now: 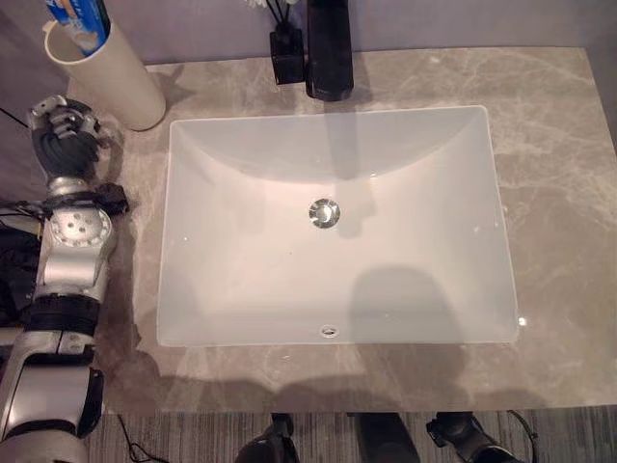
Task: Put brush and paste in cup on sink, flatten towel.
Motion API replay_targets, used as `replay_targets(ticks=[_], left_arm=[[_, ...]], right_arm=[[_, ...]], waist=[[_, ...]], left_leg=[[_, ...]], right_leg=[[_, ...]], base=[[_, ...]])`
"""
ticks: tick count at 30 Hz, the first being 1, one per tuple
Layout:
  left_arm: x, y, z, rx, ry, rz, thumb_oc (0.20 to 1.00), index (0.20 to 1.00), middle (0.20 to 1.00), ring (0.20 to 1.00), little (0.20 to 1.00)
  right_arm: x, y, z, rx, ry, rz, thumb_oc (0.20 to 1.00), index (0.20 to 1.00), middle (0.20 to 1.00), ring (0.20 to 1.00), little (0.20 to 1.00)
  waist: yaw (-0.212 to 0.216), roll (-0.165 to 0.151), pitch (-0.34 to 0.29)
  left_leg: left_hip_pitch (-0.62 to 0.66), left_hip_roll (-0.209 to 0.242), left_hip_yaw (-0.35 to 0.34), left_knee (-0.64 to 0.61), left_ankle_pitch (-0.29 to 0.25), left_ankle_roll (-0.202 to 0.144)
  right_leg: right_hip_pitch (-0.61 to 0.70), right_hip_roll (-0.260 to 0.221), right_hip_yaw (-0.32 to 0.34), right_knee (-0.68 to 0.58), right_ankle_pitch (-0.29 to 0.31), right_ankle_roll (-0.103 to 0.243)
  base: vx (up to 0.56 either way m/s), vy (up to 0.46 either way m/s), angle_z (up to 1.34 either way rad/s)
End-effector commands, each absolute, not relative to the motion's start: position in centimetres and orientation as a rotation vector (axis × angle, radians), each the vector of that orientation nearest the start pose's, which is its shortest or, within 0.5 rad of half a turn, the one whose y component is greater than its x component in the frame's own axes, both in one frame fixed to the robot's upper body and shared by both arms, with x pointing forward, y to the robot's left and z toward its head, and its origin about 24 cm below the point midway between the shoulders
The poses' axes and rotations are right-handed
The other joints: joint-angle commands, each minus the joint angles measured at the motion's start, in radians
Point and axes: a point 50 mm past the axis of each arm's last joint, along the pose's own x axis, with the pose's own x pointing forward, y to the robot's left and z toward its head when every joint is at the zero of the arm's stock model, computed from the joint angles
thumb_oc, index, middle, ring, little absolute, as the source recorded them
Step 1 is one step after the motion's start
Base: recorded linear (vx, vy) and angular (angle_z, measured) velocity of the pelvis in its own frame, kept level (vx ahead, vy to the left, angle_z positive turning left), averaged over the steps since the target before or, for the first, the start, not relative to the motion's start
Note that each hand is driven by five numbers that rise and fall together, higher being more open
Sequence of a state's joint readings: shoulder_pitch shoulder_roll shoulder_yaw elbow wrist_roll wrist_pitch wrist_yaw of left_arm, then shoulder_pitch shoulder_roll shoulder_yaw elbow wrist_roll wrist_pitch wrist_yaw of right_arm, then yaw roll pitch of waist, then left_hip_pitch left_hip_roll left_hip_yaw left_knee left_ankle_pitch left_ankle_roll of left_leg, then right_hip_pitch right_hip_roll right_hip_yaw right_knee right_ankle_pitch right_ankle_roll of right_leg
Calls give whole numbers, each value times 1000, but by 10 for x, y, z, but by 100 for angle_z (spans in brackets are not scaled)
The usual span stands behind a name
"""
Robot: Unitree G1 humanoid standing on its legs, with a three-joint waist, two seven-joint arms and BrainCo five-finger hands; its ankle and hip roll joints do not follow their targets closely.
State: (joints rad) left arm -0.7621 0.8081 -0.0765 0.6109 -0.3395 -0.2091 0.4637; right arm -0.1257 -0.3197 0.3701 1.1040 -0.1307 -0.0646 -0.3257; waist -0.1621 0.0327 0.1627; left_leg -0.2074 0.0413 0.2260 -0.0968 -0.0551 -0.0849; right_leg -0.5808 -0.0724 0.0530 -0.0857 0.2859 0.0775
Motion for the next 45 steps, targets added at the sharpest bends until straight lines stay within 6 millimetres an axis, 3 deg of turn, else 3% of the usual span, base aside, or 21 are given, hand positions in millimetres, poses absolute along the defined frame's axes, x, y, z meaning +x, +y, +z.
replay_targets(ticks=[1,5,9,21,25,35,45], left_arm=[[337,345,247,426,-455,719,200,200,200,200,200],[347,345,259,429,-433,730,200,200,200,200,200],[351,340,252,411,-414,707,200,200,200,200,200],[362,284,237,393,-488,538,200,200,200,200,200],[363,276,234,382,-494,522,200,200,200,200,200],[366,270,235,354,-499,549,200,200,200,200,200],[367,277,234,296,-487,676,200,200,200,200,200]], right_arm=[[173,-239,-124,-766,816,-51,1000,1000,1000,1000,1000],[171,-242,-124,-759,822,-68,1000,1000,1000,1000,1000],[165,-241,-128,-756,842,-68,1000,1000,1000,1000,1000],[161,-238,-130,-739,844,-82,1000,1000,1000,1000,1000],[159,-239,-130,-742,852,-84,1000,1000,1000,1000,1000],[157,-237,-132,-745,861,-75,1000,1000,1000,1000,1000],[153,-238,-134,-768,880,-57,1000,1000,1000,1000,1000]], waist=[[-36,-34,33],[-51,-25,39],[-55,-20,32],[-57,-16,18],[-58,-18,18],[-62,-27,21],[-62,-36,15]], left_leg=[[81,-50,-45,10,-5,10],[61,-48,-52,10,9,-1],[58,-49,-54,10,6,-2],[71,-55,-48,10,-10,4],[77,-55,-45,10,-13,4],[75,-53,-32,10,-15,6],[80,-49,-37,10,-9,4]], right_leg=[[24,-18,85,-2,2,81],[18,-23,79,-2,5,84],[19,-28,72,-2,5,83],[25,-33,77,-2,1,83],[28,-33,78,-2,-2,83],[19,-24,84,-2,5,87],[27,-26,71,-2,2,86]], base=[[0,0,0],[0,0,0],[1,-4,1],[-2,1,1],[0,0,0],[-1,-1,0],[0,0,0]])
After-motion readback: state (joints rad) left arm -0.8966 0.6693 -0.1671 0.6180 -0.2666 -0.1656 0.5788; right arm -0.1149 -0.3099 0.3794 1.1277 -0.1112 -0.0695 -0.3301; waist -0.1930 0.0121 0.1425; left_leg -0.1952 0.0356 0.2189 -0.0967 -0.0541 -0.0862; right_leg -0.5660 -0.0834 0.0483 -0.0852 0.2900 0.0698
